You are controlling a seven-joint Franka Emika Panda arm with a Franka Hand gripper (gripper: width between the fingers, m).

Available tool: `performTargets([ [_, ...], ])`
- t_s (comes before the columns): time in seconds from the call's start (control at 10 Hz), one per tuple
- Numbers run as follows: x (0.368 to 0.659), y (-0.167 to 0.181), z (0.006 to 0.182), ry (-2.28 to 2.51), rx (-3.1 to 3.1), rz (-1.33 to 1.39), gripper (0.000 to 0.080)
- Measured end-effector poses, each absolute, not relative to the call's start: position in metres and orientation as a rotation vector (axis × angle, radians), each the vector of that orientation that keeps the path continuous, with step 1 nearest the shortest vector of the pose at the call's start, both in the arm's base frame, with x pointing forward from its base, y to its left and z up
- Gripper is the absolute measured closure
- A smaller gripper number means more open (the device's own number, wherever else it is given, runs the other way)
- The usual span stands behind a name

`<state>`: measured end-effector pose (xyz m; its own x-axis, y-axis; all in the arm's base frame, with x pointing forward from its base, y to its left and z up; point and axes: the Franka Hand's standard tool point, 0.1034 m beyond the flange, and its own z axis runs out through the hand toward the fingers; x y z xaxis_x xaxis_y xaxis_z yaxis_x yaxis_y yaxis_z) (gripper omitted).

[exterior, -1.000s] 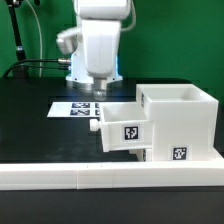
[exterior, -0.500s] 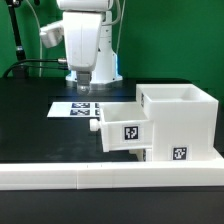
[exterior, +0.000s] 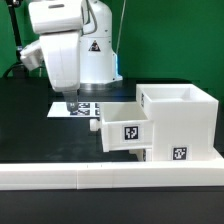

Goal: Assemble drawer

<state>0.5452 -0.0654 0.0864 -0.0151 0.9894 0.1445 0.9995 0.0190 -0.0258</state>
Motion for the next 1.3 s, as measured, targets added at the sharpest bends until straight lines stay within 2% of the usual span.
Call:
performTargets([
  [0.3, 0.540, -0.078, 0.066, -2.029, -2.059, -0.214, 0.0150],
  [0.5, 0.540, -0.068, 0.060, -1.998, -2.069, -0.205, 0.0150],
  [1.3, 0.555, 0.005, 0.070, -1.774, -2.221, -0.183, 0.0150],
])
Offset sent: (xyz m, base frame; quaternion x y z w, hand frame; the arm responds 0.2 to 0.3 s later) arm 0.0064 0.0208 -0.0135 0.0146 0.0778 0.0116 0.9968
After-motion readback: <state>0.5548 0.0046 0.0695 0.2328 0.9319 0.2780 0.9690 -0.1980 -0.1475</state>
